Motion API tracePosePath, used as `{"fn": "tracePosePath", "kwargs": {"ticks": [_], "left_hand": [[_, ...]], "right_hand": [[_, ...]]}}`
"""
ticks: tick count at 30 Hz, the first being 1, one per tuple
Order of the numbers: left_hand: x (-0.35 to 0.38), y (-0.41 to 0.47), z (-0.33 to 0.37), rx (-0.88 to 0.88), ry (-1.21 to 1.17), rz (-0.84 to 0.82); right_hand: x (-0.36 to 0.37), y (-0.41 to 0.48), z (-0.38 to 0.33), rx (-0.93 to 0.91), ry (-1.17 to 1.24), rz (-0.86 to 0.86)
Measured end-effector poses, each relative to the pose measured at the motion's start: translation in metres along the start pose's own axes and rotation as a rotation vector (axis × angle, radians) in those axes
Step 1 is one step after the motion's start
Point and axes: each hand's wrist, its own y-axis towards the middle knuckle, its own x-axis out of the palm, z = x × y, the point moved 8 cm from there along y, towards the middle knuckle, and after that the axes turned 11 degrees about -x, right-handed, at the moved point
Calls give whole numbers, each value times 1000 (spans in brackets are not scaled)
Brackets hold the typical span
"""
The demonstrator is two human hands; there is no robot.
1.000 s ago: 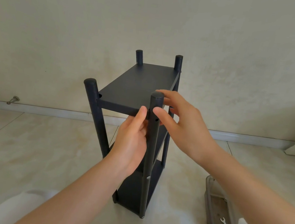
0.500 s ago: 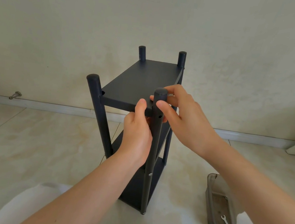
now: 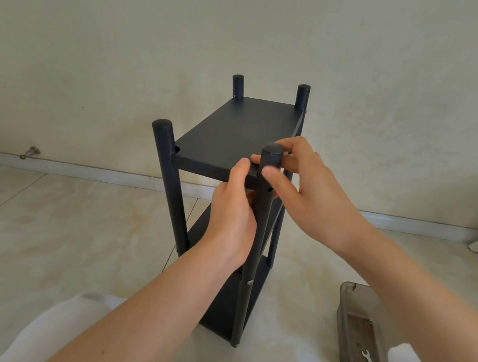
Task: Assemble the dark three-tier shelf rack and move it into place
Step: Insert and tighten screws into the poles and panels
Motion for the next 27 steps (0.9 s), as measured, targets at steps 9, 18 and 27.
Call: {"fn": "tracePosePath", "kwargs": {"ticks": [9,18,27], "left_hand": [[1,2,0,44,-17,21],[0,0,1,6,-25,35],[-3,-4,1,11,25,19]], "right_hand": [[-1,1,-2,-16,123,-24],[-2,4,-3,-26,97,-65],[0,5,-5,-25,106,-72]]}}
